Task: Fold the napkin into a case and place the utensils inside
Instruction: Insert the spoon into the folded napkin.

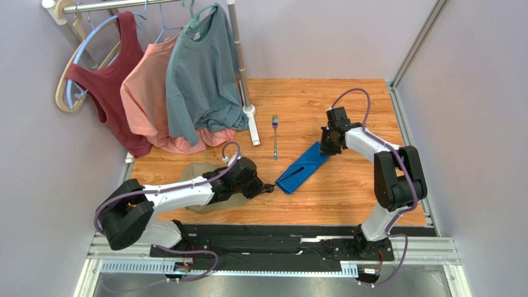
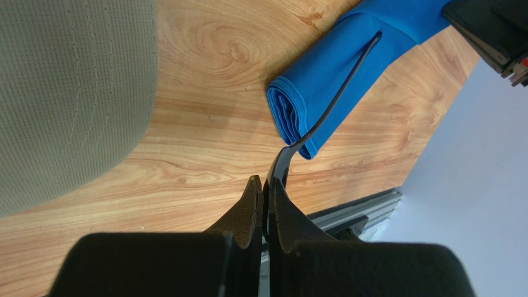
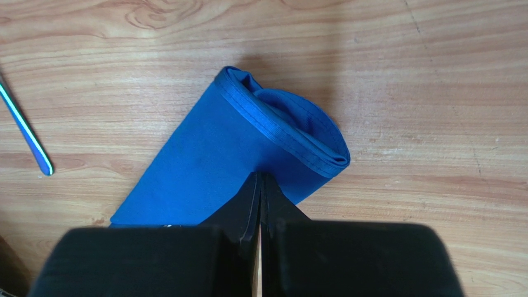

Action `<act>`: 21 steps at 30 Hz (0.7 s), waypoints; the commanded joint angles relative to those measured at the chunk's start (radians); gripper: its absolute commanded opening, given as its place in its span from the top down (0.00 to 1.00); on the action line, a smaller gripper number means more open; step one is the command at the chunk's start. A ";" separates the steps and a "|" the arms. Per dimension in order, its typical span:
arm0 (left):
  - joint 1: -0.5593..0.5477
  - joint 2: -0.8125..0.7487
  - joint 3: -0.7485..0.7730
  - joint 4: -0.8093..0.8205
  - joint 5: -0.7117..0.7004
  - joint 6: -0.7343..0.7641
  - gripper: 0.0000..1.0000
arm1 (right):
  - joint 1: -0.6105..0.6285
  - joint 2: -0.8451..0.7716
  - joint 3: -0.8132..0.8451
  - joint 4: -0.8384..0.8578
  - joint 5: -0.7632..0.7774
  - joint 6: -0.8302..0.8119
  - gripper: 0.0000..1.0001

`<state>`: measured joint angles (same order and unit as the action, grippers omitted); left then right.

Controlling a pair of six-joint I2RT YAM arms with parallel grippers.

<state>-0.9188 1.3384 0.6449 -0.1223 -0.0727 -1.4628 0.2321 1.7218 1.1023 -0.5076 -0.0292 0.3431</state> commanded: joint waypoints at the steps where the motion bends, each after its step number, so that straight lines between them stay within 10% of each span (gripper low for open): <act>1: -0.017 0.011 -0.013 0.098 -0.058 -0.030 1.00 | -0.004 -0.002 -0.024 0.057 0.061 0.030 1.00; 21: -0.028 0.076 -0.007 0.171 -0.065 -0.030 1.00 | -0.043 0.013 -0.035 0.070 0.052 0.025 1.00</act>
<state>-0.9405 1.4014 0.6327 -0.0185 -0.1139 -1.4918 0.1928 1.7229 1.0763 -0.4812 0.0219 0.3550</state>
